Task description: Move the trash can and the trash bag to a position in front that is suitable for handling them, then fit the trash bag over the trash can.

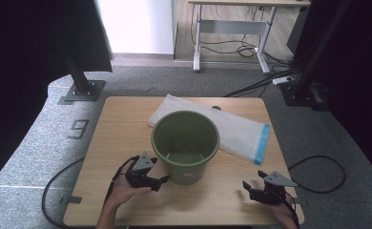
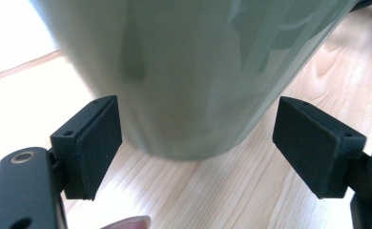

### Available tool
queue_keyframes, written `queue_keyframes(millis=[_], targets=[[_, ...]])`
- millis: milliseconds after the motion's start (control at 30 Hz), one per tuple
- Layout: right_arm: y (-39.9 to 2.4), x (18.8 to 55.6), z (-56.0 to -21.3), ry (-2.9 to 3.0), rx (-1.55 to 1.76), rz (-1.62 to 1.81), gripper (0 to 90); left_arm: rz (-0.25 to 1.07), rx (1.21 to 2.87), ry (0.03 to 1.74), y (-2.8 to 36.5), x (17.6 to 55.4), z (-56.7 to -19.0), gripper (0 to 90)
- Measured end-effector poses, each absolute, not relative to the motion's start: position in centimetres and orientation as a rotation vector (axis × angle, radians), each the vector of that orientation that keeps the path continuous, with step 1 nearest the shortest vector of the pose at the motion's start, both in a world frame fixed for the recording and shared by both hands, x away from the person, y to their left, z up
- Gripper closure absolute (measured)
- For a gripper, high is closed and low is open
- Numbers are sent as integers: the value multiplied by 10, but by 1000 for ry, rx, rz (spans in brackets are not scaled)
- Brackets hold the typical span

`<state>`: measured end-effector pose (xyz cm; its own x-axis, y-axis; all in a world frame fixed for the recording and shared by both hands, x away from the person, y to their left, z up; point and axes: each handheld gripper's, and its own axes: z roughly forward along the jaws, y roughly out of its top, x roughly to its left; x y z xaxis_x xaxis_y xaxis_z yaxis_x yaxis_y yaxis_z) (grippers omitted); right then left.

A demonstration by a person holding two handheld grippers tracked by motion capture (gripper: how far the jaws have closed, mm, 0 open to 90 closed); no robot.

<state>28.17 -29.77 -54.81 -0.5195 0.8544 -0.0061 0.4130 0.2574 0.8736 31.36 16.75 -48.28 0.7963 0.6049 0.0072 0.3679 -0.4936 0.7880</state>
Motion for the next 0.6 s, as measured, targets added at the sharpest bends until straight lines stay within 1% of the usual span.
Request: queue_keyframes(millis=[133,300,600], targets=[[-298,280,-548,2044,1145,1194,191,383,2102,763,185,304,-484,169],[-299,281,-547,2034,1150,1186,191,397,2108,809,200,296,-492,168],[-296,291,-544,2009,1148,1110,195,418,2125,878,213,294,-504,165]])
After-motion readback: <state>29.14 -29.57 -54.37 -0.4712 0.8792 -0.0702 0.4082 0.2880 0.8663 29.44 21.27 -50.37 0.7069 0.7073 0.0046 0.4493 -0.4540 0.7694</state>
